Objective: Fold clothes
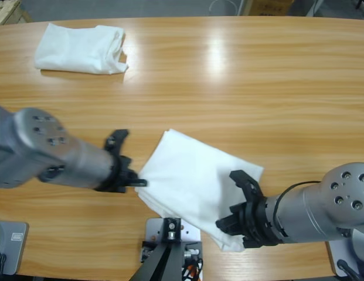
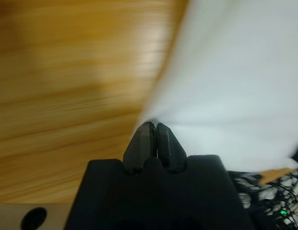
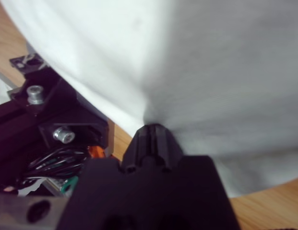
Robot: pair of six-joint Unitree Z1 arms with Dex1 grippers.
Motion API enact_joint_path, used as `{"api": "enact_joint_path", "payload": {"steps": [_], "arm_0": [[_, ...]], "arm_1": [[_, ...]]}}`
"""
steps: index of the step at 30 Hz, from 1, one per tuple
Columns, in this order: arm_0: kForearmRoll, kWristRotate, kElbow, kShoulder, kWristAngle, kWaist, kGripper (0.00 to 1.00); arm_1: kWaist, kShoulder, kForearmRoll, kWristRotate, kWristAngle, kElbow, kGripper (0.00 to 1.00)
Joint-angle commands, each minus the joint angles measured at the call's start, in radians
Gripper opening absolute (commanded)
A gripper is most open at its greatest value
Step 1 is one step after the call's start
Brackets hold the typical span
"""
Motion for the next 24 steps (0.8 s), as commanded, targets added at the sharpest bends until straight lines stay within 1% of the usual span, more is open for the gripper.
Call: {"api": "enact_joint_path", "payload": {"steps": [1,2,3,7,9,10,11,12,13,14,15,16,18,20,22,24], "arm_0": [[0.005,0.119,-0.074,-0.220,0.020,0.053,0.000],[0.004,0.121,-0.101,-0.217,0.019,0.043,0.000],[0.003,0.122,-0.126,-0.205,0.019,0.033,0.000],[-0.008,0.116,-0.170,-0.155,0.014,0.002,0.000],[-0.012,0.141,-0.175,-0.138,0.015,-0.016,0.000],[-0.011,0.188,-0.173,-0.126,0.017,-0.025,0.000],[-0.010,0.212,-0.162,-0.124,0.019,-0.028,0.000],[0.000,0.220,-0.140,-0.137,0.023,-0.028,0.000],[0.020,0.222,-0.120,-0.167,0.048,-0.028,0.170],[0.061,0.244,-0.115,-0.192,0.084,-0.028,0.676],[0.107,0.281,-0.115,-0.218,0.119,-0.028,0.949],[0.150,0.288,-0.117,-0.235,0.142,-0.028,0.988],[0.291,0.260,-0.131,-0.255,0.206,-0.028,0.991],[0.403,0.235,-0.139,-0.258,0.231,-0.028,0.991],[0.474,0.226,-0.143,-0.263,0.232,-0.028,0.991],[0.499,0.221,-0.134,-0.303,0.231,-0.028,0.991]], "arm_1": [[0.016,-0.155,0.432,-0.117,-0.109,-0.163,0.000],[0.016,-0.176,0.487,-0.132,-0.123,-0.211,0.000],[0.016,-0.179,0.507,-0.138,-0.125,-0.237,0.000],[0.017,-0.182,0.520,-0.153,-0.124,-0.268,0.000],[0.017,-0.210,0.553,-0.168,-0.167,-0.310,0.000],[0.017,-0.217,0.616,-0.173,-0.194,-0.357,0.368],[0.016,-0.204,0.711,-0.172,-0.230,-0.415,0.927],[0.017,-0.181,0.816,-0.170,-0.284,-0.478,1.000],[0.016,-0.162,0.870,-0.159,-0.318,-0.518,1.000],[0.015,-0.134,0.901,-0.126,-0.327,-0.546,1.000],[0.003,-0.090,0.934,-0.072,-0.329,-0.584,1.000],[-0.005,-0.053,0.949,-0.033,-0.329,-0.616,1.000],[-0.006,0.021,0.965,0.035,-0.319,-0.674,1.000],[-0.008,0.077,0.975,0.123,-0.302,-0.700,1.000],[-0.012,0.105,0.966,0.229,-0.289,-0.711,1.000],[-0.028,0.141,0.956,0.297,-0.271,-0.718,1.000]]}}
